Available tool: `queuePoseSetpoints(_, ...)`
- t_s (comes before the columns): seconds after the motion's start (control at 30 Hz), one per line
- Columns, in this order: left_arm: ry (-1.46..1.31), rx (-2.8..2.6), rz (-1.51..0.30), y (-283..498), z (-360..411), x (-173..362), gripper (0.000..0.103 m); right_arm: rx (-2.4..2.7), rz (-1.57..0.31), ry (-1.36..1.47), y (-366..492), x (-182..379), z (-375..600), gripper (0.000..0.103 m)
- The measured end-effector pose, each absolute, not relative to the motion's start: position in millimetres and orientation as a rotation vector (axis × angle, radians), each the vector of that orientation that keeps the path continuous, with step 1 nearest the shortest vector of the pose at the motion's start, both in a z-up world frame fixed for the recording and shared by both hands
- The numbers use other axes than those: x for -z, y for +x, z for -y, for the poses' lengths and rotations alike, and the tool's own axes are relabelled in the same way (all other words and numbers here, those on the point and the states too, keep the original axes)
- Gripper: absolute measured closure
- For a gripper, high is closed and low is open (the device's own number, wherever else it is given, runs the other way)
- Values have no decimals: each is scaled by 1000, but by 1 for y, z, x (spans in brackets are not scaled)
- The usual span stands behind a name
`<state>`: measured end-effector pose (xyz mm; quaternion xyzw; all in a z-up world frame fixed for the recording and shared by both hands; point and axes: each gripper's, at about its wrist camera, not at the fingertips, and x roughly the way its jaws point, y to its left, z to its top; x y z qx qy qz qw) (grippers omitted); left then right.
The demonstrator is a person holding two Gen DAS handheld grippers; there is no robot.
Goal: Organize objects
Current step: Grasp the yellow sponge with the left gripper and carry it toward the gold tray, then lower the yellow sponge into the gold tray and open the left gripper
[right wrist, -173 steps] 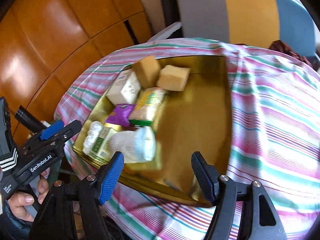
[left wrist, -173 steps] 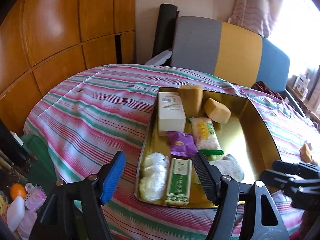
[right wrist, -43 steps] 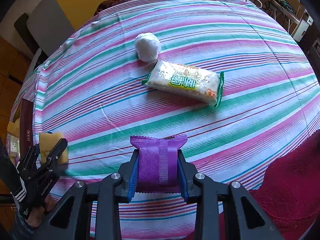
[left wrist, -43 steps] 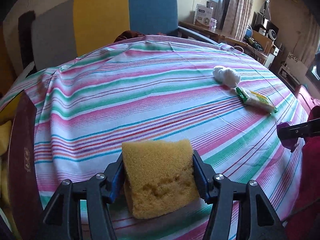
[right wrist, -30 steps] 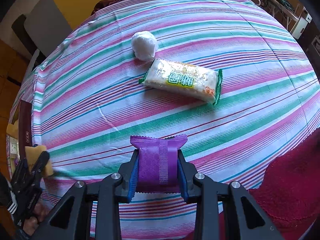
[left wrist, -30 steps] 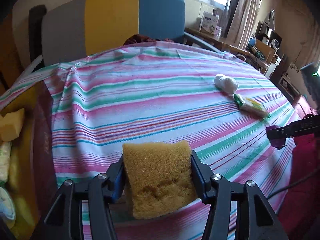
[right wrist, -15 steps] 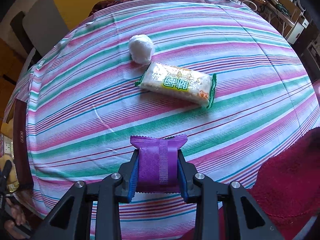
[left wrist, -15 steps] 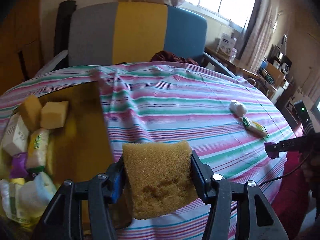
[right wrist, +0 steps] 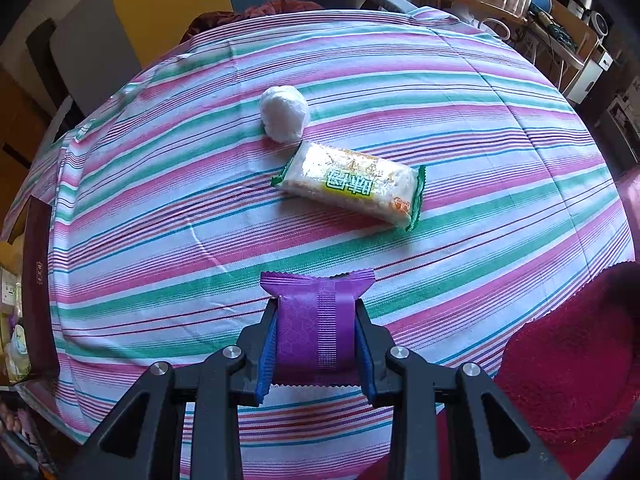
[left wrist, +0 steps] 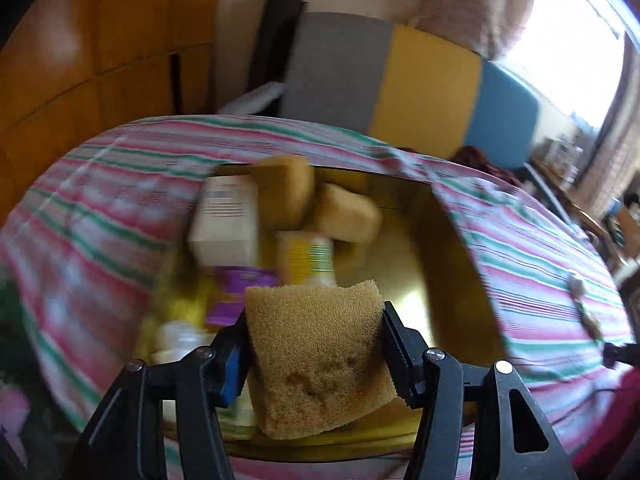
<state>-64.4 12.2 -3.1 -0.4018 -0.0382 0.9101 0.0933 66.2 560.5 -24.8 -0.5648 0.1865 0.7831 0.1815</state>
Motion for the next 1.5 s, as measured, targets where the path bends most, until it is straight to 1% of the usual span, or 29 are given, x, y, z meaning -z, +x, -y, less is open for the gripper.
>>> queuePoseSetpoints(0.17, -1201, -2781, 52, -68, 1, 10, 45, -2207, -506, -1581, 70, 22, -561, 70)
queuePoseSetpoints(0.33, -1199, -2779, 2, -74, -7, 15, 44, -2206, -497, -1574, 72, 20, -562, 70)
queuePoseSetpoints(0.73, -1284, -2740, -4, -106, -16, 32, 44, -2182, -475, -1578, 68, 22, -561, 70)
queuePoseSetpoints(0.83, -1305, -2721, 22, -117, -14, 38, 43, -2180, -471, -1576, 68, 23, -561, 70)
queuePoseSetpoints(1.0, -1305, -2663, 196, -122, 3, 35, 38, -2181, -475, -1576, 68, 23, -561, 70)
queuePoseSetpoints(1.07, -1289, -2673, 224, -118, 9, 32, 37, -2182, -476, -1577, 68, 22, -561, 70)
queuePoseSetpoints(1.13, -1269, -2714, 173, -113, 10, 29, 36, -2183, -477, -1577, 69, 22, -560, 70)
queuePoseSetpoints(1.23, -1269, -2720, 49, -107, 3, 33, 32, -2184, -476, -1577, 68, 23, -561, 70)
queuePoseSetpoints(1.3, -1271, -2730, -20, -103, -2, 37, 25, -2184, -470, -1582, 66, 23, -561, 70)
queuePoseSetpoints(1.43, -1258, -2720, -40, -93, -7, 38, 24, -2169, -433, -1596, 64, 23, -558, 70)
queuePoseSetpoints(1.5, -1224, -2742, -44, -88, -6, 32, 21, -2155, -382, -1602, 62, 23, -554, 70)
